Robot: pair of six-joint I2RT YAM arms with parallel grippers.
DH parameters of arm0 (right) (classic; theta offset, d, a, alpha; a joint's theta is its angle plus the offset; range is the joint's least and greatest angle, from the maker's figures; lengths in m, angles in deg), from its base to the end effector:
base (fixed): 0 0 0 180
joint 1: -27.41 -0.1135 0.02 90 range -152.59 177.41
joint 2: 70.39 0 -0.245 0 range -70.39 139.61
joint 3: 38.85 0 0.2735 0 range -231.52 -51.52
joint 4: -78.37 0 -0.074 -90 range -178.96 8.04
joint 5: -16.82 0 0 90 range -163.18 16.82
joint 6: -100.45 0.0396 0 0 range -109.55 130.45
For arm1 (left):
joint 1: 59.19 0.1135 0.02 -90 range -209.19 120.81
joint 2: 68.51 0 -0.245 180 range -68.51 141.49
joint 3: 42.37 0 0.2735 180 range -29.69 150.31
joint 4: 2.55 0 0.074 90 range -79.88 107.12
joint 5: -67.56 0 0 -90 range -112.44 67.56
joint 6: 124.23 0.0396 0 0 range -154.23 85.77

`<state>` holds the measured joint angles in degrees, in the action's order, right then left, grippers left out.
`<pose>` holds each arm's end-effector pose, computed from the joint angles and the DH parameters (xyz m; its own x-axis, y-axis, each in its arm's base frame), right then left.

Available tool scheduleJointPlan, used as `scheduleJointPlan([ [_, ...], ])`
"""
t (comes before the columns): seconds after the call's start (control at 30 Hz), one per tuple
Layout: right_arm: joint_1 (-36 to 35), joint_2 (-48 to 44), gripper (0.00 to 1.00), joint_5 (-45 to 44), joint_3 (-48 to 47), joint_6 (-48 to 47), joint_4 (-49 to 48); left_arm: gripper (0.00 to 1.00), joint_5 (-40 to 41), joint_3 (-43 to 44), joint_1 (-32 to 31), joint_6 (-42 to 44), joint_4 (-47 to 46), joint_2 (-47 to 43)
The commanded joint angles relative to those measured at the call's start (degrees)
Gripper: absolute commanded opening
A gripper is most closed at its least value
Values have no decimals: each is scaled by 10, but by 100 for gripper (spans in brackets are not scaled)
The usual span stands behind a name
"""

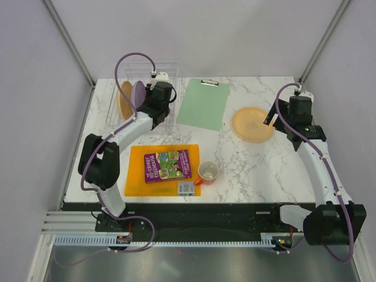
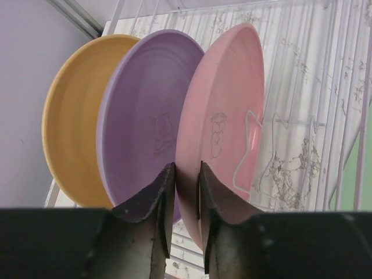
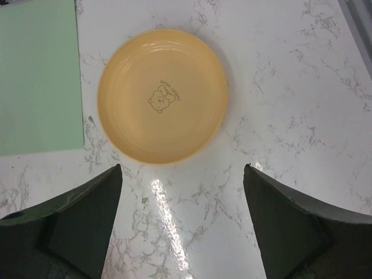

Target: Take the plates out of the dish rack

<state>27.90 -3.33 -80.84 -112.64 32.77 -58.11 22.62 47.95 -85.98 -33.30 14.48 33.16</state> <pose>0.2868 -0.0077 0.3034 -0.5102 0.3808 -0.7712 0.3340 0.9140 0.2303 0.3942 -0.1676 0.2511 -0.4281 0.2290 -0.8742 -0.2306 0.9076 0.3507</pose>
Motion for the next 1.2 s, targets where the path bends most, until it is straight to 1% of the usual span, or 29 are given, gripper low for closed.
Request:
scheduleJointPlan([
  [0.0, -1, -6, 92, 2, 8, -10, -8, 21, 32, 25, 2, -4, -7, 3],
  [0.03, -1, -5, 92, 3, 9, -9, -9, 15, 35, 25, 2, -4, -8, 0],
  [0.07, -1, -4, 92, 4, 10, -10, -10, 5, 37, 25, 2, -3, -8, -1],
  [0.1, -1, -2, 92, 5, 11, -9, -11, 2, 42, 25, 2, -4, -8, -2],
  [0.2, -1, 3, 92, 10, 13, -9, -11, 2, 56, 30, 0, 2, -8, -2],
  [0.33, -1, 6, 92, 15, 15, -9, -13, 2, 107, 44, -5, 21, -8, 4],
  [0.43, -1, 6, 92, 18, 17, -10, -15, 2, 143, 59, -15, 50, -19, 12],
  [0.53, -1, 6, 92, 19, 16, -11, -14, 2, 193, 69, -28, 107, -64, 23],
  [0.6, -1, 5, 92, 22, 16, -12, -14, 2, 214, 68, -39, 170, -127, 30],
  [0.63, -1, 5, 92, 22, 15, -11, -14, 2, 240, 66, -42, 200, -162, 34],
  [0.67, -1, 5, 92, 24, 15, -12, -14, 2, 251, 60, -48, 269, -198, 41],
  [0.7, -1, 4, 92, 25, 15, -11, -14, 2, 260, 58, -50, 306, -274, 47],
  [0.73, -1, 4, 92, 26, 15, -12, -14, 2, 277, 57, -52, 343, -314, 52],
  [0.77, -1, 4, 92, 27, 15, -13, -14, 2, 283, 51, -57, 428, -357, 61],
  [0.8, -1, 3, 92, 28, 14, -12, -13, 2, 293, 47, -59, 477, -472, 65],
  [0.83, -1, 3, 92, 30, 14, -12, -13, 2, 292, 44, -61, 528, -528, 71],
  [0.87, -1, 3, 92, 31, 13, -11, -13, 2, 289, 38, -66, 639, -595, 76],
  [0.9, -1, 3, 92, 32, 13, -11, -12, 2, 289, 40, -68, 699, -663, 95],
  [0.93, -1, 2, 92, 34, 12, -12, -11, 2, 289, 51, -71, 760, -799, 105],
  [0.97, -1, 1, 92, 34, 9, -11, -11, 2, 288, 62, -72, 871, -856, 118],
  [1.0, -1, -1, 92, 35, 8, -11, -9, 2, 289, 74, -72, 921, -904, 138],
  [1.03, -1, -2, 92, 36, 6, -11, -8, 2, 291, 100, -73, 993, -975, 148],
  [1.1, -1, -4, 92, 39, 3, -11, -4, 2, 305, 111, -75, 1018, -988, 148],
  [1.17, -1, -9, 92, 44, -4, -11, -2, 2, 313, 103, -85, 1003, -974, 132],
])
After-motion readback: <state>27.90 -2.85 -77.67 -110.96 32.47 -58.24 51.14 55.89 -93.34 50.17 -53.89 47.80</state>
